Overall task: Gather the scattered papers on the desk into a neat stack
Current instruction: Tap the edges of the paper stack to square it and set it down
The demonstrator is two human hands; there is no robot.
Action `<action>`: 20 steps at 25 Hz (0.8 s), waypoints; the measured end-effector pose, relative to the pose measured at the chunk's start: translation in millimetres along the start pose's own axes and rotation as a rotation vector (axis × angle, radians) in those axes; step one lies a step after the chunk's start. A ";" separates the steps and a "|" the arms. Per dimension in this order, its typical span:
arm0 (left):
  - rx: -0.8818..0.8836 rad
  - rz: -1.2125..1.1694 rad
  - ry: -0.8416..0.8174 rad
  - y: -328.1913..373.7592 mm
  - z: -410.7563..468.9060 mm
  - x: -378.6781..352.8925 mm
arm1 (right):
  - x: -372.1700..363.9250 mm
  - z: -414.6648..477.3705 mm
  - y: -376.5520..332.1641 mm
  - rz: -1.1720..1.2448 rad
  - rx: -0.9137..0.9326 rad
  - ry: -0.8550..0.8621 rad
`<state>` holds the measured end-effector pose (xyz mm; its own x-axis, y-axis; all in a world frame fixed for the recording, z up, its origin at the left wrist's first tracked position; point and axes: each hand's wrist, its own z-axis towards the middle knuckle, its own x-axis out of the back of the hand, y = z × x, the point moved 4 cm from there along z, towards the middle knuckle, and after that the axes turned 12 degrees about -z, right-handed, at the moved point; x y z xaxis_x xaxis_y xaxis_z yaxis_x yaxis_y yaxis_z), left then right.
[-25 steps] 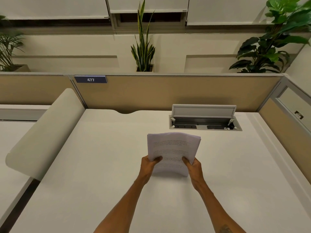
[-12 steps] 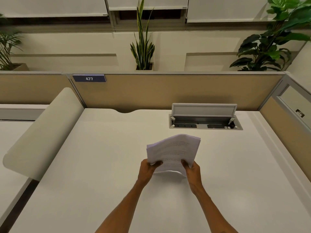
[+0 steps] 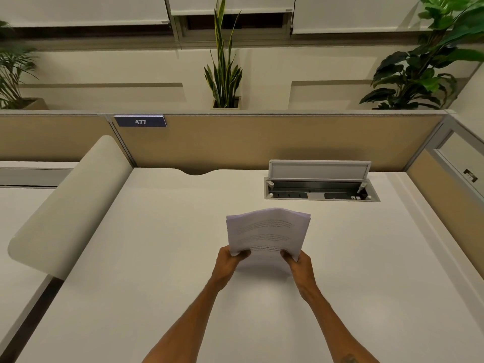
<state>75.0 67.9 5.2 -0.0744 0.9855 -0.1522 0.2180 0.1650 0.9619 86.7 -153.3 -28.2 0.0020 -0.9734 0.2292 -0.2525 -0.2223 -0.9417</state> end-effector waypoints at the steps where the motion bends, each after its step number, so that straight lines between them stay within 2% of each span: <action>1: 0.019 0.000 -0.022 -2.9 -2.0 -0.5 | -0.9 -3.0 5.3 -0.003 -0.014 -0.022; 5: 0.029 -0.010 -0.063 -8.1 -4.8 -2.9 | 2.3 -7.8 14.7 0.002 -0.045 -0.016; 9: 0.071 -0.196 0.008 0.3 -2.0 -5.0 | 11.5 -9.6 12.8 0.069 -0.102 0.059; 12: 0.128 -0.355 0.082 3.4 3.4 -16.3 | 3.3 -9.6 12.1 0.383 -0.191 -0.004; 15: 0.146 -0.485 0.004 5.8 3.9 -41.4 | -15.4 -10.8 -3.8 0.595 -0.176 -0.146; 18: 0.184 -0.502 -0.059 8.3 -0.4 -53.9 | -15.3 -7.7 -17.9 0.591 -0.089 -0.145; 20: 0.203 -0.511 -0.008 12.7 0.5 -40.2 | 3.1 -6.1 -16.3 0.484 -0.086 -0.133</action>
<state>81.2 30.4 23.5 -0.2126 0.7778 -0.5914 0.3399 0.6263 0.7015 84.9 -152.3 -10.7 -0.0134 -0.9635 -0.2673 -0.3334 0.2563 -0.9073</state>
